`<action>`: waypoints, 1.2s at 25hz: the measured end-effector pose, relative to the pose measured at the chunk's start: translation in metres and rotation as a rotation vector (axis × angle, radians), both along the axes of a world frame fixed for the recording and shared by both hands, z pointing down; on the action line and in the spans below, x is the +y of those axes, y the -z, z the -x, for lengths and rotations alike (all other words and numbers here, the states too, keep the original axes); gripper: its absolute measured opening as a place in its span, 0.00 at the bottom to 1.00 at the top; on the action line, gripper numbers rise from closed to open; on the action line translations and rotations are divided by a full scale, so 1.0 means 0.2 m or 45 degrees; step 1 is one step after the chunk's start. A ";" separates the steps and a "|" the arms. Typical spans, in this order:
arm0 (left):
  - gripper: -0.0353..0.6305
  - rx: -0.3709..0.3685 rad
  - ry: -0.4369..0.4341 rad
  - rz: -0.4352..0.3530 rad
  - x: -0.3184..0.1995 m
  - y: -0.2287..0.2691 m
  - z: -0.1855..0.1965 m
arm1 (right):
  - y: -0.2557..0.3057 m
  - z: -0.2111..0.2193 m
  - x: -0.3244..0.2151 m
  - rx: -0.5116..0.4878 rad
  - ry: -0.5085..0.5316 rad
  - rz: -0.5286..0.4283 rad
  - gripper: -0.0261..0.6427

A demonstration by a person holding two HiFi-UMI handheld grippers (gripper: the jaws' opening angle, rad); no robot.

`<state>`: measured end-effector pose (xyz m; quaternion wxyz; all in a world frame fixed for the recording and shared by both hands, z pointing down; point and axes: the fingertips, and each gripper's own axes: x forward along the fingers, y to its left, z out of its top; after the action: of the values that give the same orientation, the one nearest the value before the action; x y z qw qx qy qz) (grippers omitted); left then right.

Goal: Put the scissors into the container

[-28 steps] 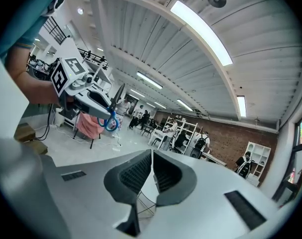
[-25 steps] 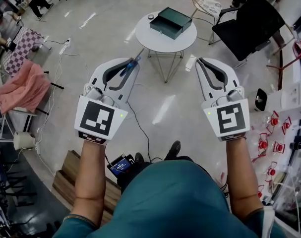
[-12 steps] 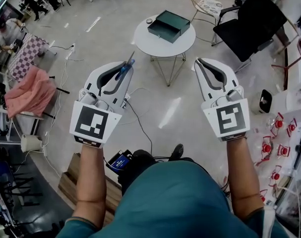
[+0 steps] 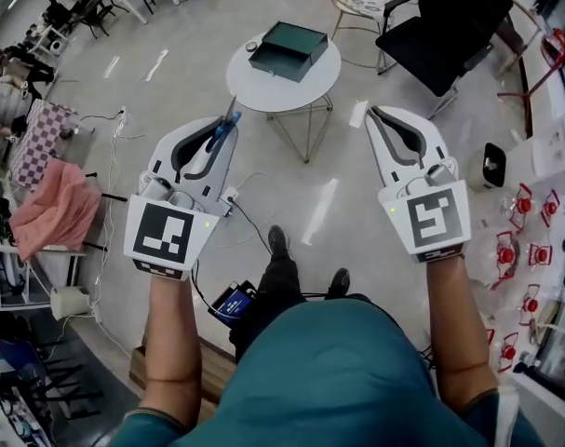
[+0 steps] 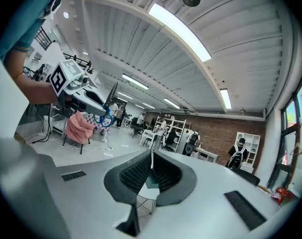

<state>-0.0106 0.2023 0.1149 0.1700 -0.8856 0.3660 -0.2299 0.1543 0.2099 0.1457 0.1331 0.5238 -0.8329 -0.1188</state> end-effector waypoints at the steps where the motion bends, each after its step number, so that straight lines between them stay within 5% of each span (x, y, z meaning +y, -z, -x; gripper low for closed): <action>1: 0.14 0.006 -0.016 0.000 -0.02 0.00 -0.01 | 0.00 -0.01 0.00 0.008 -0.015 0.002 0.10; 9: 0.14 0.041 -0.142 0.001 -0.32 -0.05 -0.10 | -0.01 -0.13 -0.17 0.057 -0.161 0.027 0.10; 30: 0.14 0.059 -0.317 0.047 -1.07 -0.08 0.00 | -0.03 0.02 -0.75 0.080 -0.335 0.091 0.10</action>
<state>-0.0102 -0.0117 0.1318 0.1724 -0.9323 0.2527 -0.1931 0.1505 0.0593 0.1515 0.1920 0.6195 -0.7562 -0.0871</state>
